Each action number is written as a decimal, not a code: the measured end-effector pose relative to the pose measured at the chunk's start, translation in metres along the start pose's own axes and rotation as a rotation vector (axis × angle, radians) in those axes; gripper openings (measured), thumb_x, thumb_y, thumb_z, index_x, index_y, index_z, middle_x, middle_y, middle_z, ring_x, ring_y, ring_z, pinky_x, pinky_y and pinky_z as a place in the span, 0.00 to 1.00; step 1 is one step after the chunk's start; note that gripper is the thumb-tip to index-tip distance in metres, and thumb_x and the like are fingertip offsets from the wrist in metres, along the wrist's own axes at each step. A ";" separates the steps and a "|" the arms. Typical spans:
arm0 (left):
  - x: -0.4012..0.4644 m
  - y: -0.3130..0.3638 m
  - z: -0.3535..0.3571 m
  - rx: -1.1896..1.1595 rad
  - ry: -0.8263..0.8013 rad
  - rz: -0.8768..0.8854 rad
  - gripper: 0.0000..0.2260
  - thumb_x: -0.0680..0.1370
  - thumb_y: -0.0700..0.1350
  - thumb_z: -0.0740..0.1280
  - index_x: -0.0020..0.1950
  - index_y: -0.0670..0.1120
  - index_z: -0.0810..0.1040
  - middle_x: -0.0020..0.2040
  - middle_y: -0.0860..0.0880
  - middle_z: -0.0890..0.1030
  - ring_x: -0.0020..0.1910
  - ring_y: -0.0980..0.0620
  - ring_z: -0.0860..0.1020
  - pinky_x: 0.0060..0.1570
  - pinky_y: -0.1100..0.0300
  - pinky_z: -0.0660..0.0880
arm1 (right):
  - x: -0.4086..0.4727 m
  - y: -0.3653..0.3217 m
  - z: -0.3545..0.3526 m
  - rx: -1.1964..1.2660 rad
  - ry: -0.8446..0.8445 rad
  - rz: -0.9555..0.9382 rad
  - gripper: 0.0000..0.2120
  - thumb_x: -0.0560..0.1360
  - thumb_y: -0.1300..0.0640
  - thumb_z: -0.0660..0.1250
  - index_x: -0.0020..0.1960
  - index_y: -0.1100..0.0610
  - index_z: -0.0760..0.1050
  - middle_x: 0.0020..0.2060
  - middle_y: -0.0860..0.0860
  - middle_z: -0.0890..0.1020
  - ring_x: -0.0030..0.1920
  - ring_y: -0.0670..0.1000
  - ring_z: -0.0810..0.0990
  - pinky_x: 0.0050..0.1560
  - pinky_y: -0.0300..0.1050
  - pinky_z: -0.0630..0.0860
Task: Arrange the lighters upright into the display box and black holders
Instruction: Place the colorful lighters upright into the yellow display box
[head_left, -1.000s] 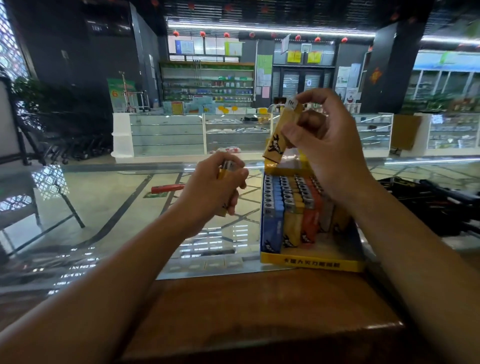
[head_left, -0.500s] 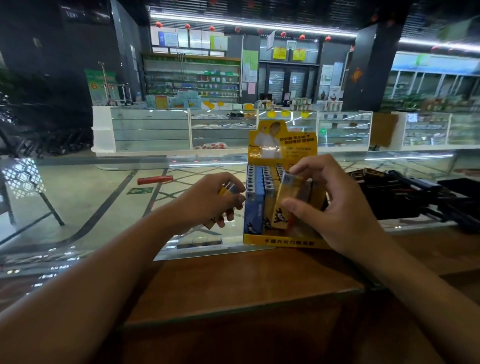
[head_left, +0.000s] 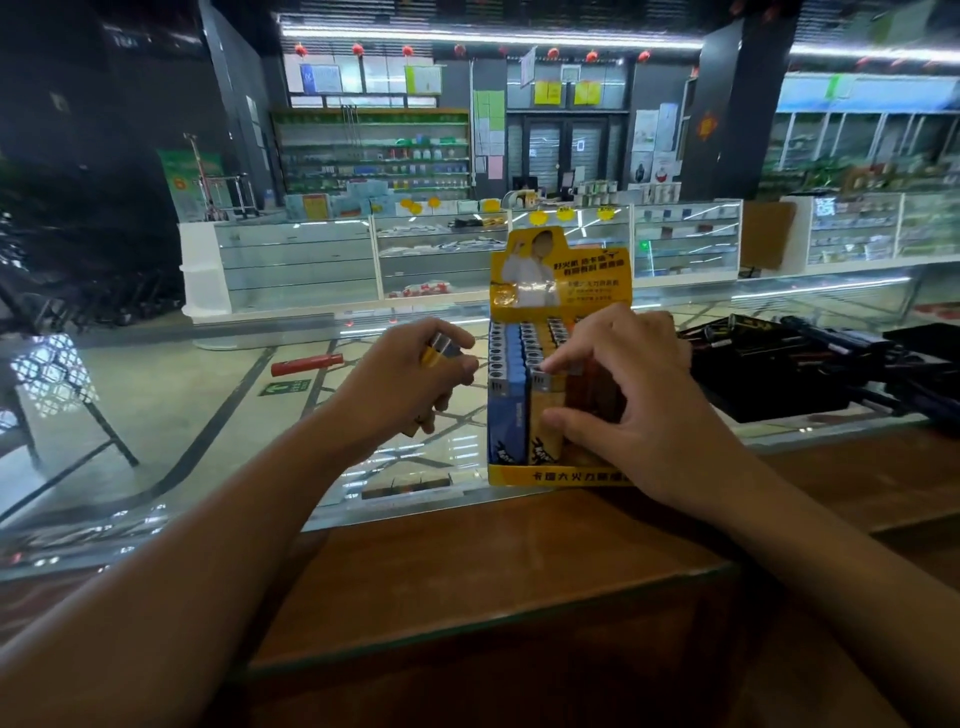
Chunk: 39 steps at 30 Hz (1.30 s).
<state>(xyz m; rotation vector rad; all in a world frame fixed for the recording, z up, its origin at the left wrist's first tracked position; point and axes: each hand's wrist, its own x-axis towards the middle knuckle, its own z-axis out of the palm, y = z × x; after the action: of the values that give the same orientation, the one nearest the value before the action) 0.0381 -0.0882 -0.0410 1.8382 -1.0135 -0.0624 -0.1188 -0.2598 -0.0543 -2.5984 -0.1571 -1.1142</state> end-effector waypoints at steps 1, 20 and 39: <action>-0.001 0.002 -0.001 -0.024 0.019 0.008 0.04 0.80 0.45 0.67 0.55 0.49 0.78 0.31 0.55 0.81 0.27 0.57 0.76 0.26 0.62 0.74 | 0.000 0.000 0.000 0.009 0.000 0.003 0.13 0.72 0.34 0.62 0.54 0.37 0.71 0.49 0.35 0.67 0.55 0.41 0.62 0.57 0.39 0.59; -0.009 0.037 -0.012 -0.568 0.112 -0.069 0.23 0.75 0.63 0.58 0.46 0.44 0.77 0.32 0.46 0.79 0.24 0.52 0.73 0.26 0.61 0.69 | 0.120 -0.029 0.008 0.388 -0.262 -0.045 0.09 0.75 0.48 0.72 0.54 0.45 0.77 0.38 0.47 0.79 0.37 0.46 0.77 0.37 0.36 0.72; -0.007 0.037 -0.008 -0.274 0.027 0.073 0.03 0.80 0.43 0.66 0.51 0.47 0.80 0.42 0.48 0.85 0.29 0.57 0.72 0.24 0.63 0.66 | 0.106 -0.008 -0.003 0.911 0.025 0.242 0.04 0.79 0.64 0.65 0.51 0.58 0.75 0.25 0.46 0.73 0.22 0.46 0.65 0.23 0.37 0.63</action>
<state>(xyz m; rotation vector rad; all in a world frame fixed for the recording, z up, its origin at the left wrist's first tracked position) 0.0145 -0.0836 -0.0107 1.5488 -1.0001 -0.1262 -0.0495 -0.2556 0.0261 -1.7329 -0.2616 -0.7360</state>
